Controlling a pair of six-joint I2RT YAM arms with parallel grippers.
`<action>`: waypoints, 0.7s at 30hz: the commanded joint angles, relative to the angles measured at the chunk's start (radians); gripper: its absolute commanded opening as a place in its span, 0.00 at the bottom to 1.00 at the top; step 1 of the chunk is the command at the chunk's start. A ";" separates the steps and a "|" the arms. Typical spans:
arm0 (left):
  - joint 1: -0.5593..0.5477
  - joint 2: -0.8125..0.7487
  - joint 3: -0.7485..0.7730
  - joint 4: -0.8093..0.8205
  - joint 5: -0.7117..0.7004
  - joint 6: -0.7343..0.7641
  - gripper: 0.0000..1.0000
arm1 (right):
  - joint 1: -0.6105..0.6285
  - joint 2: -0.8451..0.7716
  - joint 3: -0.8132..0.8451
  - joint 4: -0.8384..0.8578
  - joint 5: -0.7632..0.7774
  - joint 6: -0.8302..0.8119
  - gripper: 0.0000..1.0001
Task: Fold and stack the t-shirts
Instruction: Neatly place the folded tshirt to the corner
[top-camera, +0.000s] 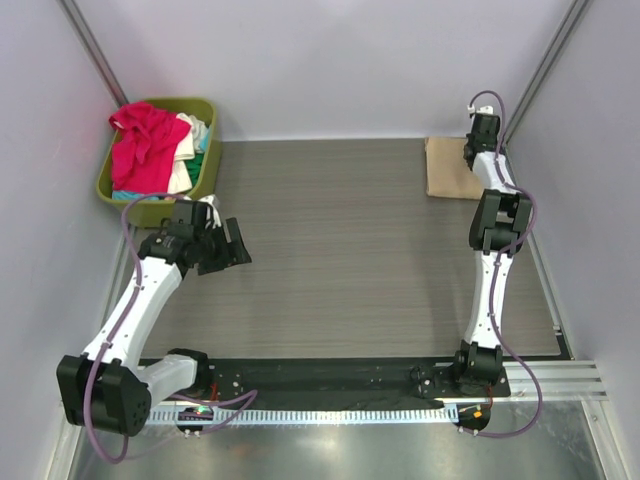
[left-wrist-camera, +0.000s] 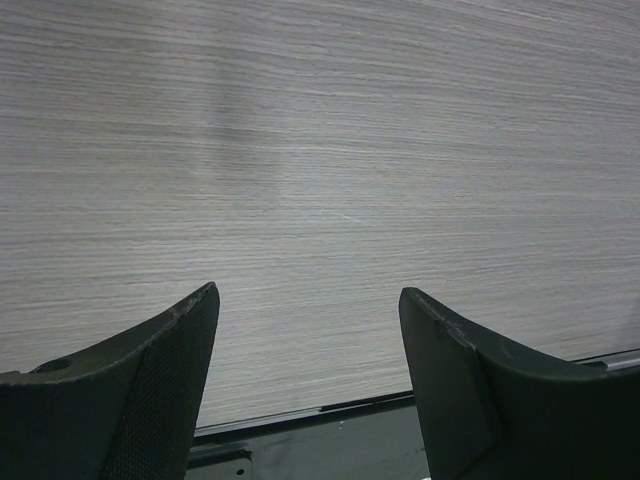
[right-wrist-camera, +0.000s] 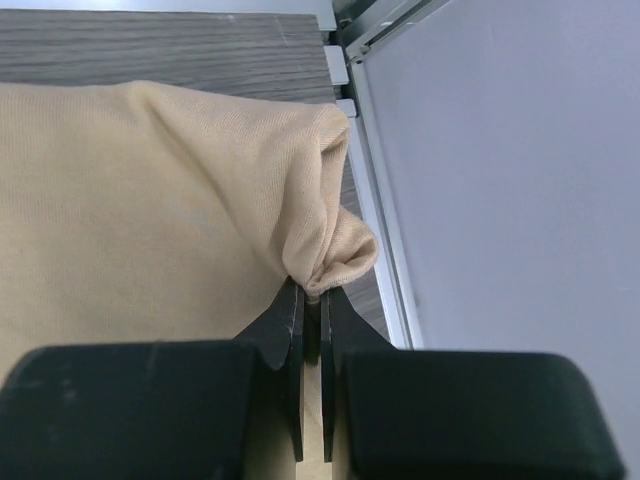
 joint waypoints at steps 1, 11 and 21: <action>0.000 0.012 -0.002 0.027 0.017 0.015 0.73 | -0.012 0.010 0.059 0.172 0.069 -0.087 0.01; 0.000 0.009 -0.003 0.027 0.017 0.015 0.73 | -0.032 0.021 0.064 0.393 0.037 -0.110 0.59; 0.000 -0.048 -0.002 0.037 0.034 0.015 0.74 | -0.002 -0.276 -0.279 0.536 0.218 0.013 0.93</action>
